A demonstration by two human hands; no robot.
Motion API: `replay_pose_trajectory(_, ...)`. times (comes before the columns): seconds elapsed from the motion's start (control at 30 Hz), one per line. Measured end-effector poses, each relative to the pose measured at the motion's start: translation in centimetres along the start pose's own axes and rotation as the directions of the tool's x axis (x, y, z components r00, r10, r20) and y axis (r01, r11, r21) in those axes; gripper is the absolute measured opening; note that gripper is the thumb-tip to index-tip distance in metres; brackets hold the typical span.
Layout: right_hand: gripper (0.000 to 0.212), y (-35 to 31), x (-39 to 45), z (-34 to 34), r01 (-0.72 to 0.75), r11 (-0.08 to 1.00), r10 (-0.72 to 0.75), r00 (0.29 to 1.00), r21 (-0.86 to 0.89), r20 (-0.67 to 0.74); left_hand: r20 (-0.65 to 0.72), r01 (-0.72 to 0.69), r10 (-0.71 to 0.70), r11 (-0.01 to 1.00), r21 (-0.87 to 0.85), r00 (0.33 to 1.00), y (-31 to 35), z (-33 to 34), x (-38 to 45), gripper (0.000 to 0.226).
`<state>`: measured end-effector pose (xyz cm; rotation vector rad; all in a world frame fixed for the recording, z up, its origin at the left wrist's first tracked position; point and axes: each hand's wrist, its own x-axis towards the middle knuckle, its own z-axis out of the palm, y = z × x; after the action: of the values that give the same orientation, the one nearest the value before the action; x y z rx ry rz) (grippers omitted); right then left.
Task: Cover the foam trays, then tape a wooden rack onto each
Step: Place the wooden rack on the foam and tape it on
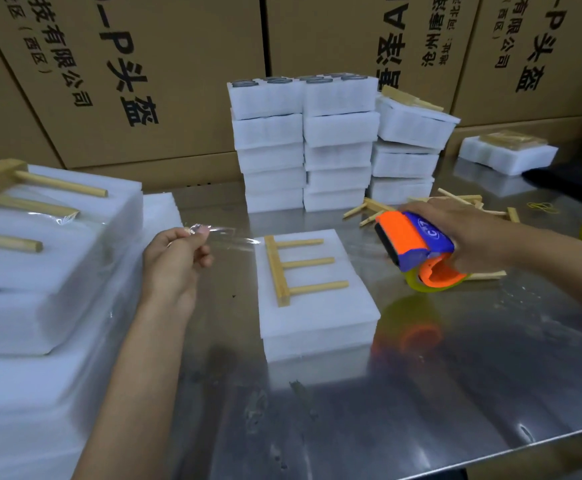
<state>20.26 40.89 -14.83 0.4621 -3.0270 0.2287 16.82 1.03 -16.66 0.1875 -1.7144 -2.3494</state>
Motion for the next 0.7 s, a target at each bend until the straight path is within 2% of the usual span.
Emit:
replay_pose_trajectory(0.07,0.113,-0.7,-0.7,0.7,0.042,0.969,-0.06,0.996,-0.244,-0.068,0.024,0.005,-0.004,0.999,-0.047,1.0,1.1,1.0,0.0,0.029)
replay_pose_trajectory(0.13,0.119,-1.4,-1.4,1.5,0.078,0.914,-0.138,0.983,-0.398,-0.124,0.03,-0.009,0.011,0.998,-0.067,0.999,2.5,2.0,0.1,0.028)
replay_pose_trajectory(0.2,0.121,-1.9,-2.0,2.0,0.05,0.897,-0.158,0.964,-0.439,-0.213,0.063,-0.016,0.021,0.997,-0.071,0.998,4.0,2.8,0.1,0.022)
replay_pose_trajectory(0.27,0.121,-2.4,-2.5,2.5,-0.048,0.901,-0.099,0.945,-0.432,-0.313,0.108,-0.023,0.032,0.997,-0.076,0.994,5.3,3.3,-0.3,0.014)
replay_pose_trajectory(0.37,0.117,-2.4,-2.7,2.9,-0.219,0.9,0.056,0.915,-0.377,-0.4,0.162,-0.048,0.064,0.994,-0.102,0.985,6.2,3.7,-2.2,0.019)
replay_pose_trajectory(0.47,0.109,-1.9,-2.3,2.7,-0.338,0.929,0.254,0.877,-0.149,-0.408,0.209,-0.082,0.101,0.992,-0.098,0.973,6.4,3.7,-3.6,0.023)
replay_pose_trajectory(0.6,0.102,-0.5,-2.1,2.1,-0.335,0.942,0.304,0.868,-0.012,-0.393,0.186,-0.058,0.073,0.995,-0.084,0.98,5.8,3.0,-3.6,0.028)
replay_pose_trajectory(0.7,0.104,0.7,-2.2,1.4,-0.296,0.947,0.321,0.897,0.126,-0.304,0.145,-0.019,0.026,0.999,-0.048,0.989,4.6,1.8,-2.8,0.029)
